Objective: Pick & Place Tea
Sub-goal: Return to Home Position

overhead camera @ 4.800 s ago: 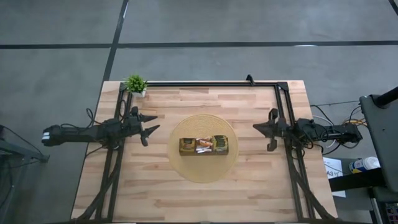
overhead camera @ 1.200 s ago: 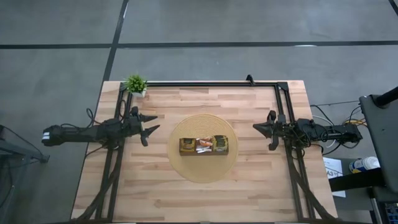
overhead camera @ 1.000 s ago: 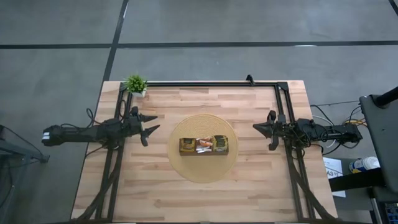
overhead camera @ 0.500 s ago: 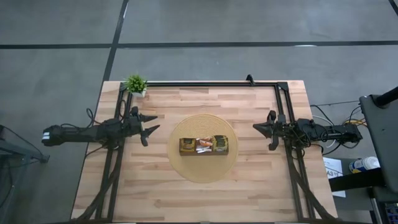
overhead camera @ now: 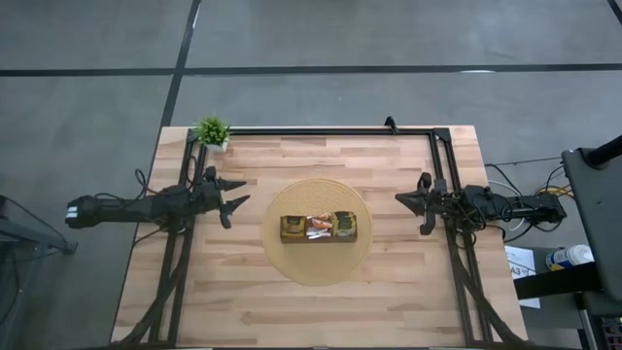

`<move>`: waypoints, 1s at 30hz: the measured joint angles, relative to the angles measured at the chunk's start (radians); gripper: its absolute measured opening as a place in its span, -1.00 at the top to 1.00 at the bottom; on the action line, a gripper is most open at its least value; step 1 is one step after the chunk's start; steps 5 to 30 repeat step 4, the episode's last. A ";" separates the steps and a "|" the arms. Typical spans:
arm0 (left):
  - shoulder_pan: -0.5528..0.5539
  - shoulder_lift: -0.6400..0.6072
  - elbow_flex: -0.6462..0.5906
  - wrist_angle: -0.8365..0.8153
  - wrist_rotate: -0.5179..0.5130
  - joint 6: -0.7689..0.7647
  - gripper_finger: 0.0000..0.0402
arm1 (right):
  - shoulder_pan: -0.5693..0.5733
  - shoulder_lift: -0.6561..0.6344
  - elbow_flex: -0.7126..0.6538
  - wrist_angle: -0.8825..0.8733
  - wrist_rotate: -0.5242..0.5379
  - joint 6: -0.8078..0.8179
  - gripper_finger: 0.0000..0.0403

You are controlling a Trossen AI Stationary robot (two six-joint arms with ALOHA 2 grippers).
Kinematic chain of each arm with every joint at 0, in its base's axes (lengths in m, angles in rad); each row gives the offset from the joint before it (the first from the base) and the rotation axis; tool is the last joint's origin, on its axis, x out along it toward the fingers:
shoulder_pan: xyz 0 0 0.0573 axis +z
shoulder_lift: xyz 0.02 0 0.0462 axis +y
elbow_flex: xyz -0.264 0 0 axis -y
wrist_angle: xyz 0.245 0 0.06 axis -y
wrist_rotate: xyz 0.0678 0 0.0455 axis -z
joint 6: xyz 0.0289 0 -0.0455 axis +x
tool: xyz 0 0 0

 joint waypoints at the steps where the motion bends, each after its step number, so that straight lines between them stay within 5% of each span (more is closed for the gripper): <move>1: 0.000 0.000 0.000 0.000 0.000 0.000 -0.01 | 0.000 0.000 0.000 0.000 0.000 0.000 0.96; 30: 0.000 0.000 0.000 0.000 0.000 0.000 -0.01 | 0.000 0.000 0.000 0.000 0.000 0.000 0.96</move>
